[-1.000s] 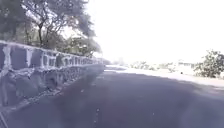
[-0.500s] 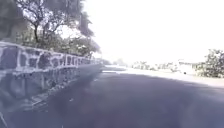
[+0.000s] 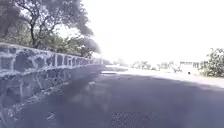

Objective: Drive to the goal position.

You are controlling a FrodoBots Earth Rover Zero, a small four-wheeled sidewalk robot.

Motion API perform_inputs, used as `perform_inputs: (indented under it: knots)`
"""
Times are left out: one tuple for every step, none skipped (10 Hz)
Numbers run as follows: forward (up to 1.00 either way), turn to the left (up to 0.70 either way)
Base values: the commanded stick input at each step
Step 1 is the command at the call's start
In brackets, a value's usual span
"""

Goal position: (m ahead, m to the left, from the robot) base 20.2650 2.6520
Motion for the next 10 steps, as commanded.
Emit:
perform_inputs:
  knots:
    - [1.00,0.00]
    - [1.00,0.00]
    - [1.00,0.00]
    - [1.00,0.00]
    - [1.00,0.00]
    - [1.00,0.00]
    - [1.00,0.24]
    - [1.00,0.14]
    - [1.00,0.04]
    - [1.00,0.00]
